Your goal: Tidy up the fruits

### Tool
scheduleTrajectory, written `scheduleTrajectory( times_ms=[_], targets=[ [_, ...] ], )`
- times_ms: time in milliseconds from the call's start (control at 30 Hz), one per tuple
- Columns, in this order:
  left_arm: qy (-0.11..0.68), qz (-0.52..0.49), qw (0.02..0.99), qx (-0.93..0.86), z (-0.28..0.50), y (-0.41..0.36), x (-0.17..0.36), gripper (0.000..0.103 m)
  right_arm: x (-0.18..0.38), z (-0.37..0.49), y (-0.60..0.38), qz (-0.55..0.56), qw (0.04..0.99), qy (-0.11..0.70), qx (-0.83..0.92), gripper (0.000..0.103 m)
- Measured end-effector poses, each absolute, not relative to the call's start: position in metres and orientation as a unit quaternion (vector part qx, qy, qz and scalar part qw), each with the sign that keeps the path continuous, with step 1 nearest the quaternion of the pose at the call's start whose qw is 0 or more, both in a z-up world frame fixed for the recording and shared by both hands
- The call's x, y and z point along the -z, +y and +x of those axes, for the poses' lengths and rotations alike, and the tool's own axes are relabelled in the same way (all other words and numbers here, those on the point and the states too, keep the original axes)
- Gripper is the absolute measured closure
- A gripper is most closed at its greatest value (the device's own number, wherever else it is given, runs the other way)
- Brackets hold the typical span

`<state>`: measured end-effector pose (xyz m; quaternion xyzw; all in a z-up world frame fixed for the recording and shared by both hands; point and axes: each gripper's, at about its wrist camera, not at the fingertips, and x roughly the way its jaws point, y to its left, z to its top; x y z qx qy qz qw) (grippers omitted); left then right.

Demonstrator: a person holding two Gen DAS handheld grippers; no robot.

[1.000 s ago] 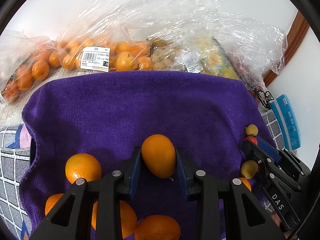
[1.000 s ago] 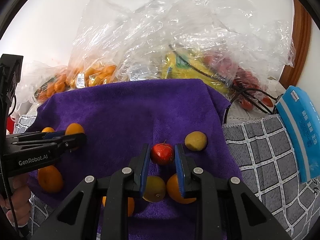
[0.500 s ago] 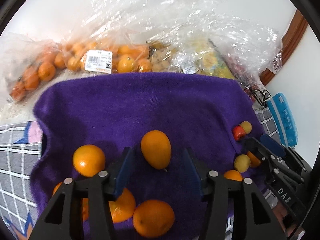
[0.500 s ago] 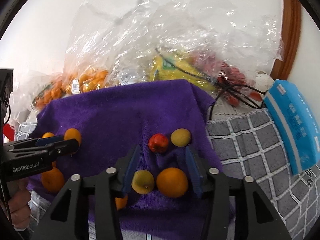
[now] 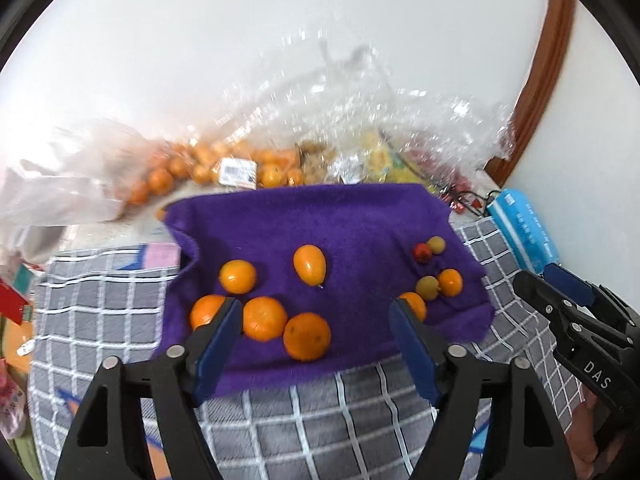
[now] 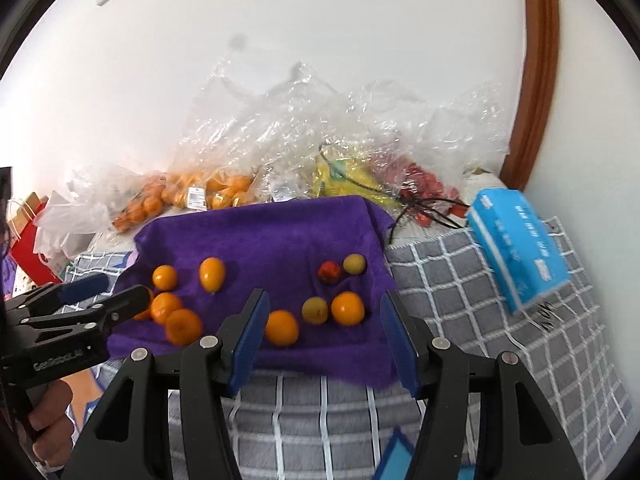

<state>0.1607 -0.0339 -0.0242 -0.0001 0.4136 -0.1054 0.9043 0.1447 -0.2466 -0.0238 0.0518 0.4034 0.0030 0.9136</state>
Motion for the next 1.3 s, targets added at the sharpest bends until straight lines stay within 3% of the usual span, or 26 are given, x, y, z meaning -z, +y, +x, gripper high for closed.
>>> scheduleTrajectory(
  times_ms=[33,167,300,733,1300],
  targets=[
    [0.407,0.001,0.908,0.102,0.152,-0.031,0.019,0.023,0.017,0.135,-0.245,0.049,0.914,0.403,0.000,0.043],
    [0.383,0.003,0.919,0.090,0.118,-0.022,0.002,0.019,-0.003,0.104,-0.241,0.053,0.923,0.381,0.004,0.019],
    [0.364,-0.007,0.928,0.083,0.090,-0.010,-0.010,0.017,-0.020,0.076,-0.237,0.049,0.932,0.358,0.010,0.007],
    [0.330,-0.001,0.941,0.079,0.031,-0.008,-0.029,0.016,-0.041,0.024,-0.246,0.053,0.939,0.339,0.025,0.004],
    [0.316,0.009,0.946,0.072,0.012,-0.011,-0.035,0.016,-0.046,0.006,-0.242,0.040,0.943,0.330,0.027,0.004]
  ],
)
